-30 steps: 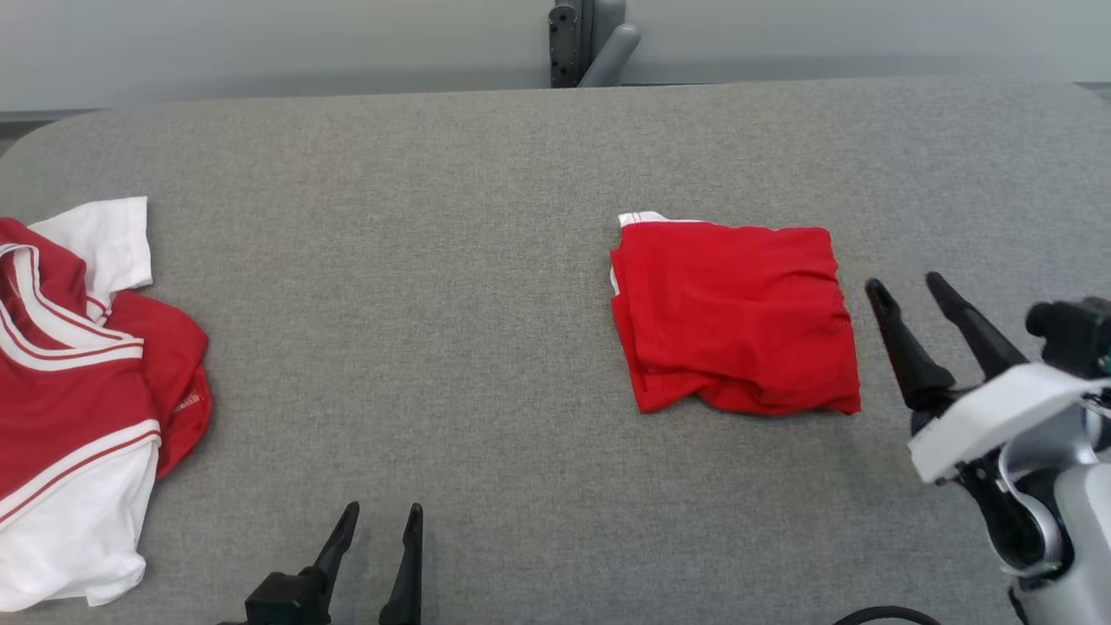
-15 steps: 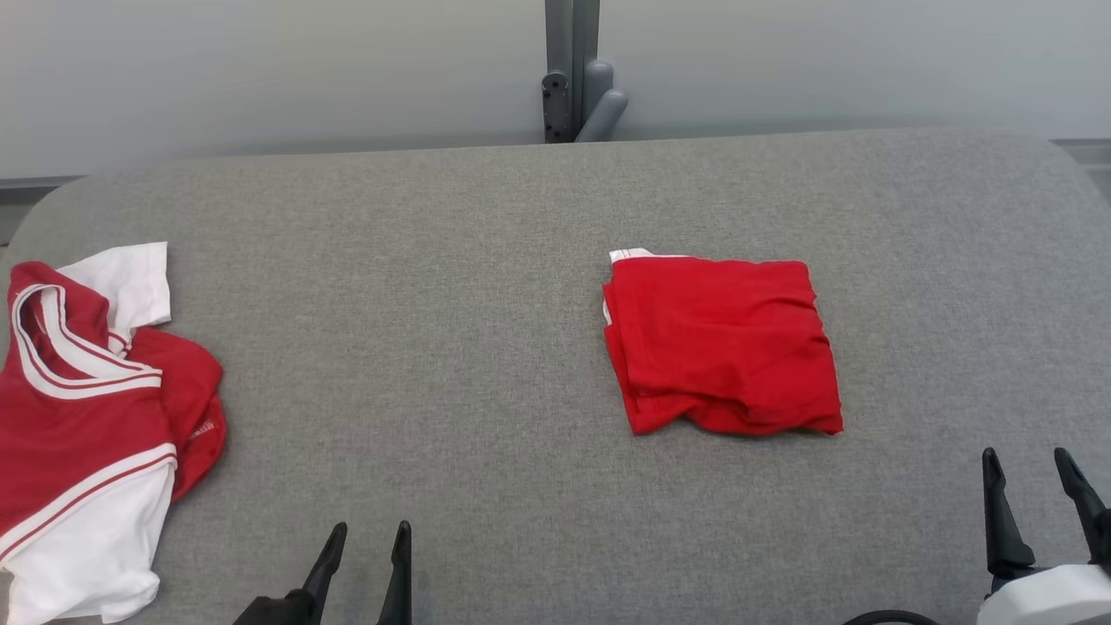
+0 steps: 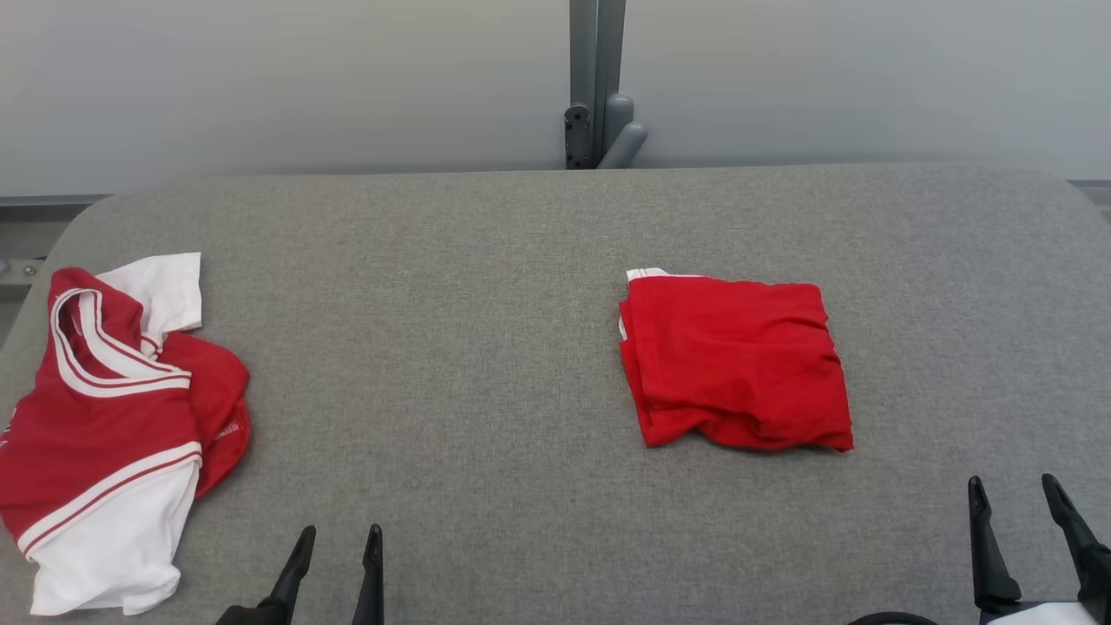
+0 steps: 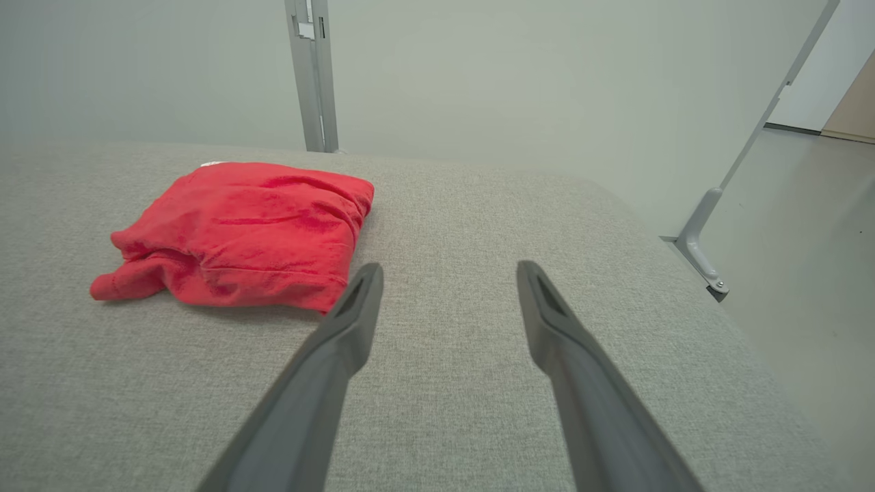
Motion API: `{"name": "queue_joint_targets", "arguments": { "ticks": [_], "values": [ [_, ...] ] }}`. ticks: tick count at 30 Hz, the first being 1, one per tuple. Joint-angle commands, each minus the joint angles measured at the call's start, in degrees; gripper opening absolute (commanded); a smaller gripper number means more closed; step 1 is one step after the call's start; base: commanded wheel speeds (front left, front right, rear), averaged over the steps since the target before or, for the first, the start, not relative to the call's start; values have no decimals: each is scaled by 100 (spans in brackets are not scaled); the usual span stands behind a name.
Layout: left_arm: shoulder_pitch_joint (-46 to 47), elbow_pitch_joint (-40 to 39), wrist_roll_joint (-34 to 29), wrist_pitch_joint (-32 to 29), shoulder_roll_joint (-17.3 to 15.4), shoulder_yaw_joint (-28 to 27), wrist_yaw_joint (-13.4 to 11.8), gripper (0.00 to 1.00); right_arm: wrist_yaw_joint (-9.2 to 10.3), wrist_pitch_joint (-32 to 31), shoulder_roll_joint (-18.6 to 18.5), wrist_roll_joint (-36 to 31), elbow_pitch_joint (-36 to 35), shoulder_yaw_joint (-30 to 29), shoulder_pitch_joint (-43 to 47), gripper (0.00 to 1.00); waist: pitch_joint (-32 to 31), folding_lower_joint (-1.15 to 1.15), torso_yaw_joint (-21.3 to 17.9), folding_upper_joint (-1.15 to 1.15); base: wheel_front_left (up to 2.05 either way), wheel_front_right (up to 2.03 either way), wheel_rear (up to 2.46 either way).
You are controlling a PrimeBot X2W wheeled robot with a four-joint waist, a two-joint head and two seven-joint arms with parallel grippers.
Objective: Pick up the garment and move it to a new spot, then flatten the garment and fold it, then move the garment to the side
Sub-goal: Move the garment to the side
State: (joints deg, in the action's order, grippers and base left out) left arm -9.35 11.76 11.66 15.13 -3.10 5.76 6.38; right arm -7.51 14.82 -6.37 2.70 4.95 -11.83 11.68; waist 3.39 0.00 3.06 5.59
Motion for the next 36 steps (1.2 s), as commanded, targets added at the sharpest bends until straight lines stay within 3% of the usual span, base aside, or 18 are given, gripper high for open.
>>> {"name": "queue_joint_targets", "arguments": {
  "ticks": [1,7,13,21,28,29,30,31,36],
  "values": [
    [-48,-9,-46,2,8,-27,31,100,4,35,-34,-55,19,13,-4,100,7,0,19,-1,0,0,0],
    [24,-132,-86,2,18,-34,69,100,4,35,-112,270,87,51,-444,100,131,0,98,-1,0,0,0],
    [286,-321,-41,2,17,44,87,100,1,-312,-587,1404,1121,602,-1664,100,660,0,223,-1,0,0,0],
    [641,-149,-76,2,15,216,102,100,3,-1933,-637,3253,2606,1058,-3186,100,985,0,445,-1,0,0,0],
    [776,-96,-65,2,16,298,110,100,3,-2598,-576,4132,3459,1389,-3720,100,940,0,584,-1,0,0,0],
    [768,-93,-58,2,15,308,110,100,3,-2635,-602,4205,3505,1447,-3768,94,924,0,592,-1,0,0,0],
    [750,-97,-52,2,16,311,110,100,3,-2620,-635,4296,3526,1481,-3793,31,909,0,591,-1,0,0,0],
    [721,-105,-43,2,16,298,103,100,2,-2596,-647,4399,3522,1520,-3809,0,894,0,573,-1,0,0,0],
    [633,-196,16,2,16,252,42,100,3,-2608,-877,4631,3342,1888,-3969,0,981,0,267,-1,0,0,0]
  ]
}}
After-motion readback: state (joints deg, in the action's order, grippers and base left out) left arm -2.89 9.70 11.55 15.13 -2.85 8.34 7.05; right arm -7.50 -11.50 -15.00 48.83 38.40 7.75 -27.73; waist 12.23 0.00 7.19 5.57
